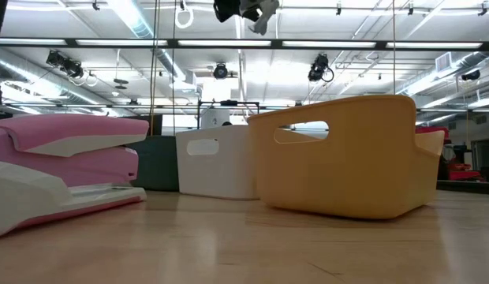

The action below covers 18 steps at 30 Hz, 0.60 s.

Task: Pick and place Stapler, Stapler remover, tape
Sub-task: Put the light blue staple remover into the white bin

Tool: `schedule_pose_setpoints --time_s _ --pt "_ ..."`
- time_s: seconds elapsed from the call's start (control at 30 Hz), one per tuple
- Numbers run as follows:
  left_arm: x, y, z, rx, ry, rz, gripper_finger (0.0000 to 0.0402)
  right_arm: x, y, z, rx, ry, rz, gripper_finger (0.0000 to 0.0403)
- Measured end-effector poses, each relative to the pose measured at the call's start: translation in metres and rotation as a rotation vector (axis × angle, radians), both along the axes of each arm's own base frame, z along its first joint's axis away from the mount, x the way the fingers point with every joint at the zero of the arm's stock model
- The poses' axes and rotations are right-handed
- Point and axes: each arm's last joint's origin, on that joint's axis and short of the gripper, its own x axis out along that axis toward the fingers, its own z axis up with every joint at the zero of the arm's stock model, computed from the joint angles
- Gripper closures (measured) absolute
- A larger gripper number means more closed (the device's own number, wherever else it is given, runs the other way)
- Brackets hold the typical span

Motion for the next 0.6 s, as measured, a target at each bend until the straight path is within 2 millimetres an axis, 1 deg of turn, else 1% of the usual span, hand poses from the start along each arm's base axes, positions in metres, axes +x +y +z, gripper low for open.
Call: schedule_pose_setpoints --time_s 0.17,0.23,0.33,0.6 --pt "0.003 0.0 -0.01 0.004 0.066 -0.005 0.0221 -0.003 0.0 0.001 -0.001 -0.007 0.001 0.0209" --pt "0.005 0.0 -0.02 0.004 0.124 -0.005 0.0221 -0.008 0.001 0.004 -0.002 -0.023 0.002 0.0209" --pt "0.012 0.0 -0.031 0.015 0.164 -0.019 0.0221 -0.017 0.002 0.008 -0.004 -0.043 0.001 0.0209" --pt "0.03 0.003 -0.059 0.051 0.239 -0.067 0.0221 -0.038 0.003 0.015 -0.014 -0.076 -0.025 0.0209"
